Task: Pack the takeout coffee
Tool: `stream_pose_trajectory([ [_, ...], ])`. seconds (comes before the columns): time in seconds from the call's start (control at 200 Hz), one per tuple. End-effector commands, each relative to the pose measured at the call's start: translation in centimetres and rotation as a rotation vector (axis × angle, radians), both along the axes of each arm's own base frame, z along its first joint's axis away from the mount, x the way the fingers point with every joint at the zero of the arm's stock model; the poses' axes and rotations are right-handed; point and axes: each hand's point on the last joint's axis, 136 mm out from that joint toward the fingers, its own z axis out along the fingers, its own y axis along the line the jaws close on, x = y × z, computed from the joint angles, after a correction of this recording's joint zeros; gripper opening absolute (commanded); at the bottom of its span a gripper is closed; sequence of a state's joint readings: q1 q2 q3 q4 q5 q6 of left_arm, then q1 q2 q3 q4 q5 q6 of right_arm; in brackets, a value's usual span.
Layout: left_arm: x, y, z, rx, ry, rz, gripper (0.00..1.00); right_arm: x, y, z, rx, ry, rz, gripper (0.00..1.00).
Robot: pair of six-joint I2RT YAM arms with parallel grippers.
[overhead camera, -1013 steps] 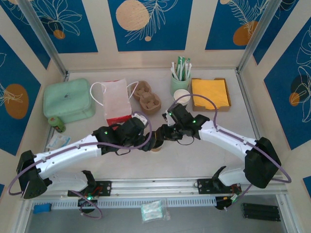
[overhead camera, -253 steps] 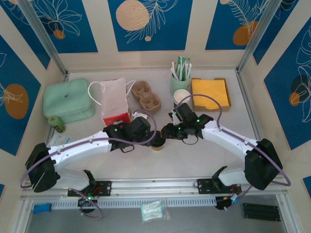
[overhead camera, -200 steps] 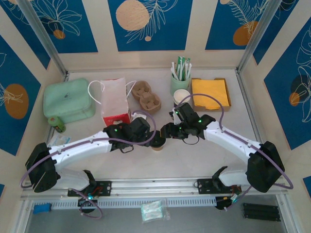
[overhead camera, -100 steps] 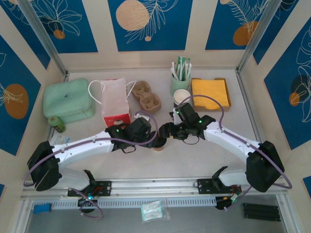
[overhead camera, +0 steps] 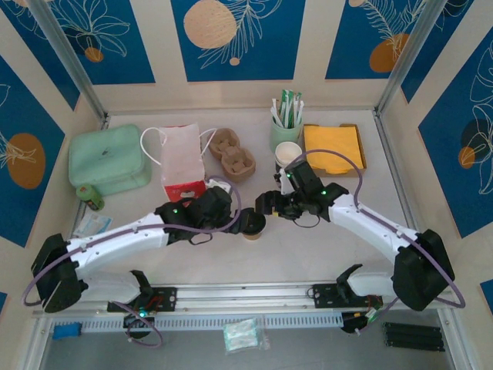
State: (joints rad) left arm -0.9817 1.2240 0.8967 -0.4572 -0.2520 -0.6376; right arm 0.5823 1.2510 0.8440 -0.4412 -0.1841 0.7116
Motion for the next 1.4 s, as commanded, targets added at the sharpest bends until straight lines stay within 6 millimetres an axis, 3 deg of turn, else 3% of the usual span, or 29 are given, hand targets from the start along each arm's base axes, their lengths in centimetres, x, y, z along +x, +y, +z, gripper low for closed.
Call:
stream_pose_trajectory([
  [0.0,-0.2,-1.3,1.0,-0.106,0.022,-0.008,0.99,-0.7,-0.7,0.2,0.019,0.025,-0.014,0.72],
  [0.18,-0.8,-3.5,1.2,-0.179,0.066,-0.069,1.00,-0.5,-1.6,0.3,0.063,0.059,-0.068,0.71],
  [0.545,-1.6,-6.0,-0.9,-0.196,0.130,-0.114,0.99,-0.7,-1.9,-0.3,0.125,0.118,-0.109,0.73],
  [0.83,-1.8,-6.7,-1.6,-0.197,0.151,-0.124,0.99,-0.6,-2.2,-0.4,0.125,0.119,-0.119,0.73],
  [1.19,-1.9,-7.6,-1.0,-0.231,0.148,-0.143,0.99,-0.6,-2.4,-0.5,0.128,0.118,-0.123,0.73],
  [1.395,-1.8,-7.3,-1.3,-0.207,0.147,-0.135,0.99,-0.6,-2.3,-0.3,0.132,0.115,-0.118,0.72],
])
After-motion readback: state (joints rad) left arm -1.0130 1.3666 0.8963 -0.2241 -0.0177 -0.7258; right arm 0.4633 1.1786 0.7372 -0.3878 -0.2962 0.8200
